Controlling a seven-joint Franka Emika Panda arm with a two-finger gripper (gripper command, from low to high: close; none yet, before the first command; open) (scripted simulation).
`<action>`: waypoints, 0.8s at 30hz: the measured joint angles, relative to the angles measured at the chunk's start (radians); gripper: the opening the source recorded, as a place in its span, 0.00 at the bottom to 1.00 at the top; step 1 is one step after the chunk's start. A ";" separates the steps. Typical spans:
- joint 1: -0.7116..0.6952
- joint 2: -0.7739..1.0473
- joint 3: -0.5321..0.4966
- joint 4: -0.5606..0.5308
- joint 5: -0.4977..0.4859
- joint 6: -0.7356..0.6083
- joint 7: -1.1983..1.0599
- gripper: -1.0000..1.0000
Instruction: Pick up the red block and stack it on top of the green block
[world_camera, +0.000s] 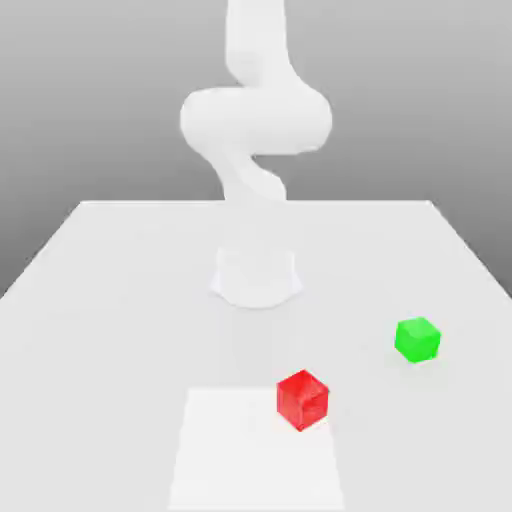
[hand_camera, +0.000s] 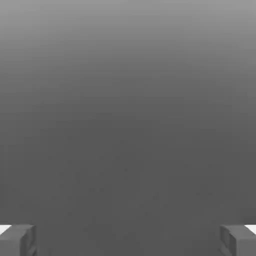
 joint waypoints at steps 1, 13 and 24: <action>-0.015 0.035 0.026 -0.026 0.002 0.024 0.050 0.50; -0.146 0.441 0.257 -0.326 0.007 0.296 0.627 0.50; -0.164 0.756 0.310 -0.486 -0.040 0.525 1.004 0.50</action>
